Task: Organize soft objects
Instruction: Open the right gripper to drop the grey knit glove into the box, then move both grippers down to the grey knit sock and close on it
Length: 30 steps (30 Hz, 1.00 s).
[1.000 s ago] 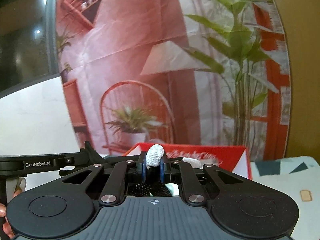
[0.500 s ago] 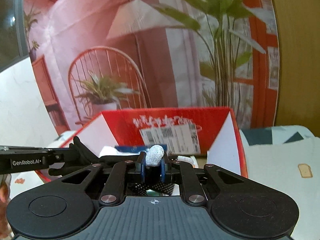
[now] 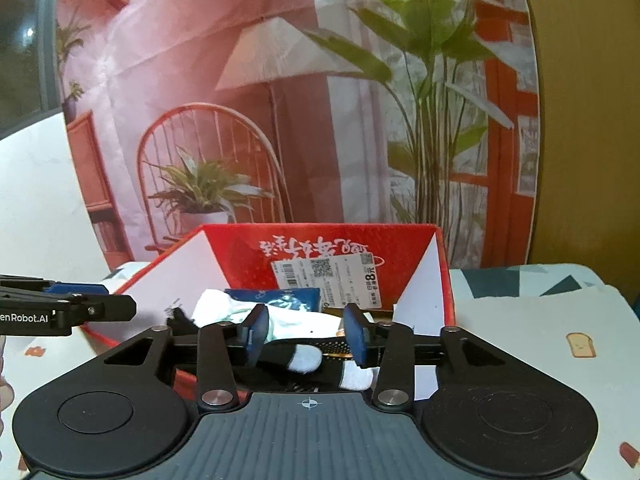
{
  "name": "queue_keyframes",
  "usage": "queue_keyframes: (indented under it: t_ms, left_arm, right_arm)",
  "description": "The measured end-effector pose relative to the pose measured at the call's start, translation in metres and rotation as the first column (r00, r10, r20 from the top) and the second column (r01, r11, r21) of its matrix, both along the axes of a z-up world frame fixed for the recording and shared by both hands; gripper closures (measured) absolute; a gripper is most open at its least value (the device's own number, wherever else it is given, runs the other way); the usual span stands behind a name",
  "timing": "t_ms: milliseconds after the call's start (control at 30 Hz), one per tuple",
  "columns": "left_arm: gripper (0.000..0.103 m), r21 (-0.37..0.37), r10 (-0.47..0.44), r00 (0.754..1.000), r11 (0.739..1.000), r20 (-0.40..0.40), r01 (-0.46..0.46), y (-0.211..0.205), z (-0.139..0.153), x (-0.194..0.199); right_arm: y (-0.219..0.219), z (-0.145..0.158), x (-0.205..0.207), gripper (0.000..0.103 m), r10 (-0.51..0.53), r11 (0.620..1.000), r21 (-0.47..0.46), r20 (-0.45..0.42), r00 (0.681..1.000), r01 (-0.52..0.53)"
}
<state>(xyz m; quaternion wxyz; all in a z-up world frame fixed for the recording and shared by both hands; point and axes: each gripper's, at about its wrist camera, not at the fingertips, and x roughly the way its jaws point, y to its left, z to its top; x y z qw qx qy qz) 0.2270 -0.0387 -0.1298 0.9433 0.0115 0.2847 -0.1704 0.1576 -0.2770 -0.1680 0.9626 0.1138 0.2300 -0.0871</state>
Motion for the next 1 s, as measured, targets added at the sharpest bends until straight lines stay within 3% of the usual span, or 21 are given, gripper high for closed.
queue_keyframes:
  t_ms: [200, 400, 600, 1000]
  left_arm:
    - [0.051, -0.026, 0.003, 0.999, 1.000, -0.036, -0.004, 0.013, -0.005, -0.045]
    - [0.051, -0.033, -0.009, 0.988, 0.999, -0.157, 0.004, 0.030, -0.034, -0.095]
    - [0.051, -0.039, -0.023, 0.963, 0.999, -0.270, 0.013, 0.047, -0.064, -0.128]
    - [0.050, -0.010, -0.005, 0.923, 1.000, -0.384, 0.001, 0.043, -0.096, -0.134]
  right_arm:
    - [0.016, 0.012, -0.036, 0.062, 0.031, 1.000, -0.008, 0.044, 0.999, -0.030]
    - [0.029, 0.006, -0.077, 0.062, 0.048, 0.998, 0.033, 0.044, 0.998, -0.050]
    - [0.041, -0.018, -0.116, 0.062, 0.052, 0.997, 0.065, -0.037, 0.998, -0.050]
    - [0.046, -0.059, -0.174, 0.061, -0.046, 0.992, 0.102, -0.214, 0.976, 0.069]
